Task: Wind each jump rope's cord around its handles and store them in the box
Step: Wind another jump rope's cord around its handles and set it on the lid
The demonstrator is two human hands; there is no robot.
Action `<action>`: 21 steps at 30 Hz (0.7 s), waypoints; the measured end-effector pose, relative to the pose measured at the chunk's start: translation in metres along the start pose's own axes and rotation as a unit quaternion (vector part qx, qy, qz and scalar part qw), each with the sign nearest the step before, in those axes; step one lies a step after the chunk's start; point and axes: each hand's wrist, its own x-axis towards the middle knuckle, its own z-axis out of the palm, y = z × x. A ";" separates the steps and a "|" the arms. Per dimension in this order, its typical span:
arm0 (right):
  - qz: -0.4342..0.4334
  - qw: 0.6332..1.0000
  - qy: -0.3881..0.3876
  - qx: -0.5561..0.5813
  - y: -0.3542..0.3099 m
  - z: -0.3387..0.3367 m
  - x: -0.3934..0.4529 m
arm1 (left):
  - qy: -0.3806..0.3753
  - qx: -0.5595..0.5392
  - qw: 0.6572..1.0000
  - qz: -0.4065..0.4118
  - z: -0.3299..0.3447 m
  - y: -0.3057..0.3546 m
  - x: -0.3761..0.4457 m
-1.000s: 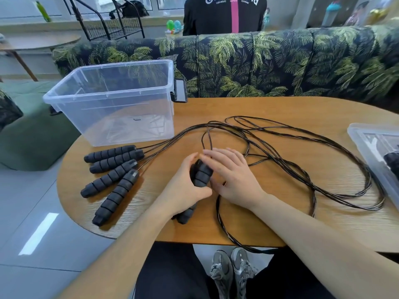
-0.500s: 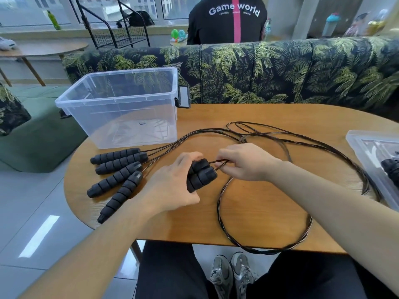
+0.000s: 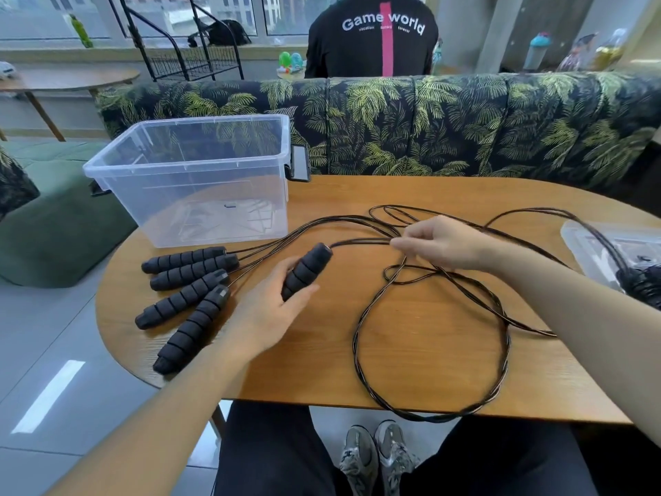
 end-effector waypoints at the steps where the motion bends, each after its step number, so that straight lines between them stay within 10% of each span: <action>1: 0.020 1.000 0.012 0.016 0.001 -0.003 -0.001 | 0.016 -0.065 0.997 -0.036 0.004 -0.001 0.002; 8: 0.033 0.993 0.079 0.080 -0.022 0.032 0.004 | 0.063 -0.468 0.846 -0.248 0.038 0.028 0.025; 13: -0.021 0.996 0.033 0.086 -0.035 0.067 0.002 | 0.041 -0.644 0.719 -0.258 0.045 0.029 0.033; 21: -0.014 0.996 -0.025 -0.089 -0.041 0.110 -0.015 | 0.032 -0.666 0.692 -0.278 0.061 0.022 0.023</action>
